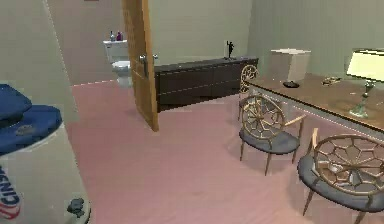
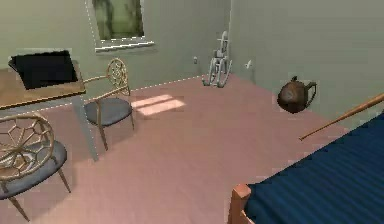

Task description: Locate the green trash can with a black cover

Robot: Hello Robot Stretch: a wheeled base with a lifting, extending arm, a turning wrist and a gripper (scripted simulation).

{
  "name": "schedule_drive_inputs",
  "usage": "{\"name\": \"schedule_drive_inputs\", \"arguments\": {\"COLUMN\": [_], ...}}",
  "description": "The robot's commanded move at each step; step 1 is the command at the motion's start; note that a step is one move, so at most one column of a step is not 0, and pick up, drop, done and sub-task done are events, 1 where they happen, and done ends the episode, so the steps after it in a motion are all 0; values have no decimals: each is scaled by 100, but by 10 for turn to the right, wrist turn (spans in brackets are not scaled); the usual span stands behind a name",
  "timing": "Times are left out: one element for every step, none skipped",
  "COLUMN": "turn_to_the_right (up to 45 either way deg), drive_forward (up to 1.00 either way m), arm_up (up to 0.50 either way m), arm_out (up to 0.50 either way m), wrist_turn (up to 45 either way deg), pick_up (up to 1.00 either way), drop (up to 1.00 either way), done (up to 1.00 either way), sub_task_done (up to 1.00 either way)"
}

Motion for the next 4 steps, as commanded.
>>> {"name": "schedule_drive_inputs", "arguments": {"turn_to_the_right": [-90,0,-390,0], "drive_forward": [0,90,0,5], "arm_up": [0,0,0,0], "arm_out": [0,0,0,0], "wrist_turn": [0,0,0,0], "pick_up": [0,0,0,0], "drop": [0,0,0,0], "done": [0,0,0,0], "sub_task_done": [0,0,0,0]}}
